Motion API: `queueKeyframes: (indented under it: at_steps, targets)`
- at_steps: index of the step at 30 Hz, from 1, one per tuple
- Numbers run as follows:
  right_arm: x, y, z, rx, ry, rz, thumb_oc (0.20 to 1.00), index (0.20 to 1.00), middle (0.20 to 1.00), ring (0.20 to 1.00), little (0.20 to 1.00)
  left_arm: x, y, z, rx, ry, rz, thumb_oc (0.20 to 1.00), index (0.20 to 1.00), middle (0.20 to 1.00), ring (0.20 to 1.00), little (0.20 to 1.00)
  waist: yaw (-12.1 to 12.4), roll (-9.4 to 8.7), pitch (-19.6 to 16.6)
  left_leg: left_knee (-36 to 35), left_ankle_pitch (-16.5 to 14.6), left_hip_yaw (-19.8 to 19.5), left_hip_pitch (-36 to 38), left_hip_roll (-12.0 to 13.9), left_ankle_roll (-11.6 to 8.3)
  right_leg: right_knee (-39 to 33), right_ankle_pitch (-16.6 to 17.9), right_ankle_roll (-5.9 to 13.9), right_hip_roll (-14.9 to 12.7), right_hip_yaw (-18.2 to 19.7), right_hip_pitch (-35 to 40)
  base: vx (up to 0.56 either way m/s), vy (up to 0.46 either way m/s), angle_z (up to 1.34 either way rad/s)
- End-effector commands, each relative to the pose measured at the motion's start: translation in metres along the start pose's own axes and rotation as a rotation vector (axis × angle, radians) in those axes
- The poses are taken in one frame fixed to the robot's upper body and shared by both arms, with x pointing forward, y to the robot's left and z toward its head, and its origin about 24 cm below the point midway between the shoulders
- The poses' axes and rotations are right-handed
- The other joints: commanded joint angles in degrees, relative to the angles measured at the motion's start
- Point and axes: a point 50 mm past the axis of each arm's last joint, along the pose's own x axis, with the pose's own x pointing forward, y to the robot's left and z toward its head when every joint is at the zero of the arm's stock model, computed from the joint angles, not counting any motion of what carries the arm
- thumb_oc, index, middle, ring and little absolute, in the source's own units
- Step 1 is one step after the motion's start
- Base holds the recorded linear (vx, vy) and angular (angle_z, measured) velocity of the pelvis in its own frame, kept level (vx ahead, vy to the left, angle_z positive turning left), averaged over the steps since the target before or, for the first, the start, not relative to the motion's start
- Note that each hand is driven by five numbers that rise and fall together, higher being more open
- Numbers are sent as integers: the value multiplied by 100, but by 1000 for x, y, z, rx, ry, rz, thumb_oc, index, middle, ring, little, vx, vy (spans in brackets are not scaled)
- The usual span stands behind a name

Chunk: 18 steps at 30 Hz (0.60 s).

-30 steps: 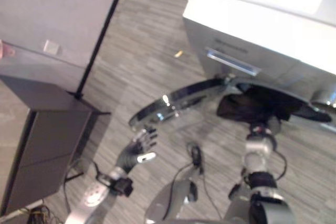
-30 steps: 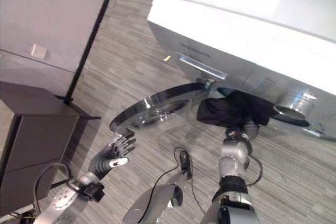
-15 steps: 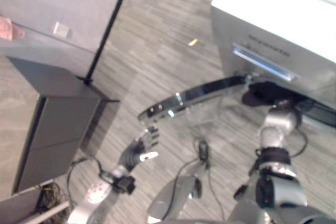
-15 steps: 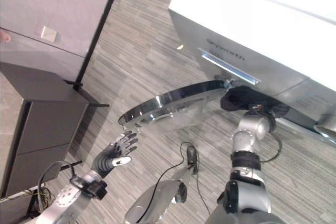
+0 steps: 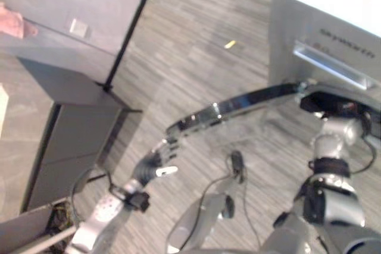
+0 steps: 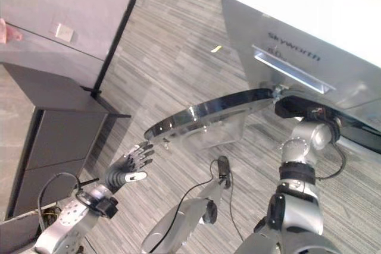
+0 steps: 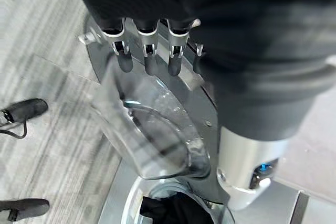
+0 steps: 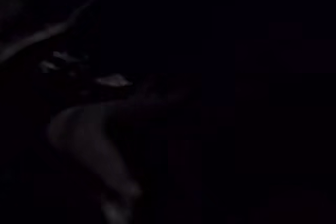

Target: Grab the laundry basket,head to the washer,open it,put in the laundry and shut it.

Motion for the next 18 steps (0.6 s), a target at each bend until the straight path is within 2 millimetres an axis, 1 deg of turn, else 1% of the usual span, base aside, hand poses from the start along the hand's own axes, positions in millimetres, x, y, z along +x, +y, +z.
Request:
queueKeyframes:
  at_steps: [1, 3, 4, 9, 10, 12, 13, 14, 18]
  targets:
    - [13, 65, 54, 63, -199, 227, 200, 200, 200, 200, 200, -2, -13, 12, -31, -86, -58, 1000, 1000, 1000, 1000, 1000, 174, 230, -100, 73, -887, -59, 275, -107, -146, 1004, -988, -284, 145, -267, 104, 0, 0, 0]
    - [19, 72, 63, 106, -209, 221, 200, 200, 200, 200, 200, 0, -12, 12, -27, -84, -56, 1000, 1000, 1000, 1000, 1000, 208, 235, -119, 73, -872, -84, 239, -113, -155, 1053, -1022, -298, 161, -269, 62, -2, -18, 5]
    - [24, 79, 75, 143, -229, 217, 200, 200, 200, 200, 200, -1, -10, 13, -13, -77, -51, 1000, 1000, 1000, 1000, 1000, 244, 238, -146, 73, -861, -93, 221, -116, -167, 1116, -1050, -303, 158, -266, -1, 2, -14, 6]
    - [35, 95, 108, 184, -305, 215, 200, 200, 200, 200, 200, 0, -3, 17, 19, -84, -24, 1000, 1000, 1000, 1000, 1000, 336, 284, -185, 73, -855, -71, 113, -115, -188, 1253, -1109, -303, 126, -247, -203, 2, 4, 5]
    - [36, 96, 109, 185, -306, 215, 200, 200, 200, 200, 200, 0, -3, 17, 19, -86, -25, 1000, 1000, 1000, 1000, 1000, 347, 286, -185, 73, -856, -67, 104, -115, -188, 1261, -1111, -302, 124, -241, -218, 0, 0, 0]
    - [39, 105, 126, 173, -347, 219, 200, 200, 200, 200, 200, 0, -3, 20, 25, -92, -33, 1000, 1000, 1000, 1000, 1000, 392, 289, -193, 73, -845, -42, 47, -98, -194, 1304, -1108, -283, 114, -226, -339, 0, 0, 0]
    - [39, 106, 127, 173, -348, 220, 200, 200, 200, 200, 200, 1, -4, 20, 24, -94, -35, 1000, 1000, 1000, 1000, 1000, 401, 293, -193, 73, -843, -38, 37, -97, -195, 1308, -1108, -283, 114, -221, -352, 0, 0, 0]
    - [41, 109, 133, 158, -358, 225, 200, 200, 200, 200, 200, 2, -4, 21, 25, -97, -44, 1000, 1000, 1000, 1000, 1000, 410, 272, -177, 73, -835, -36, 2, -73, -204, 1317, -1118, -285, 134, -205, -406, 0, 0, 0]
    - [40, 119, 137, 137, -364, 258, 200, 200, 200, 200, 200, 3, -6, 22, 21, -105, -54, 1000, 1000, 1000, 1000, 1000, 414, 258, -144, 73, -833, 0, -73, -37, -214, 1358, -1123, -293, 160, -186, -542, 3, -7, -3]
